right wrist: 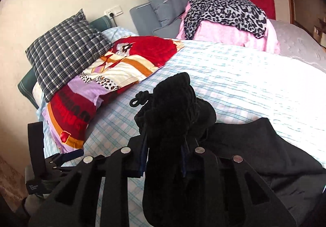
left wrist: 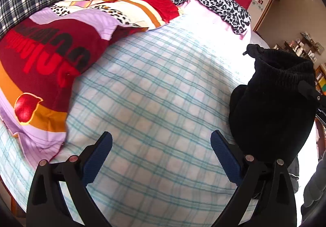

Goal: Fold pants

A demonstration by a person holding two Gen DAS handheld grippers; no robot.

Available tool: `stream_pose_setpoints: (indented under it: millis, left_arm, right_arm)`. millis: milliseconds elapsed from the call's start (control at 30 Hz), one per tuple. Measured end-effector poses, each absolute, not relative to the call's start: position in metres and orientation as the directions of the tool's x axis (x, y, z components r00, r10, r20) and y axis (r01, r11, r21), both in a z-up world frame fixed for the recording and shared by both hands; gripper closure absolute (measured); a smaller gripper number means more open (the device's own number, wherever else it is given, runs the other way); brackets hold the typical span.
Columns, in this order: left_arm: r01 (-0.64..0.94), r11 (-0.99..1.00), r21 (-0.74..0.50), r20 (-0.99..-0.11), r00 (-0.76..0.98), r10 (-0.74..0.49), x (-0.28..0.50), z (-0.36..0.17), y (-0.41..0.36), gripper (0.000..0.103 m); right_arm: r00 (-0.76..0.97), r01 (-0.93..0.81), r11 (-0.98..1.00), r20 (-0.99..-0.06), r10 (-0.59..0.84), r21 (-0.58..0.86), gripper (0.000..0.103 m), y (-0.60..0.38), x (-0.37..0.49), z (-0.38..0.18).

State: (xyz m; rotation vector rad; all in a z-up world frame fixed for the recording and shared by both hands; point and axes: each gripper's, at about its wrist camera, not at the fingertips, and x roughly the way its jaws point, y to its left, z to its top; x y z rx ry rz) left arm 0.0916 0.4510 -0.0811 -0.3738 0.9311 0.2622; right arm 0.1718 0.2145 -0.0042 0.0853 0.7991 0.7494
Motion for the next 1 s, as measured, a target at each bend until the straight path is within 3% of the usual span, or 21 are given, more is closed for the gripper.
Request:
stream_pose_setpoints:
  millis: [367, 700, 833, 1000]
  left_arm:
    - [-0.206, 0.947, -0.248, -0.824, 0.558, -0.094, 0.143, -0.094, 0.35, 0.007]
    - [-0.029, 0.984, -0.174, -0.842, 0.522, -0.133, 0.158, -0.107, 0.257, 0.007]
    - [0.019, 0.994, -0.106, -0.855, 0.508, -0.101, 0.165, -0.115, 0.229, 0.007]
    - [0.033, 0.997, -0.075, -0.869, 0.489, -0.081, 0.165, -0.12, 0.219, 0.007]
  right_arm:
    - [0.599, -0.37, 0.826, -0.57, 0.562, 0.426, 0.078, 0.068, 0.185, 0.005]
    - [0.666, -0.227, 0.809, -0.519, 0.535, 0.542, 0.078, -0.048, 0.162, -0.023]
    - [0.685, -0.174, 0.763, -0.48, 0.547, 0.622, 0.078, -0.099, 0.142, -0.053]
    - [0.629, -0.043, 0.688, -0.515, 0.582, 0.724, 0.078, -0.132, 0.134, -0.118]
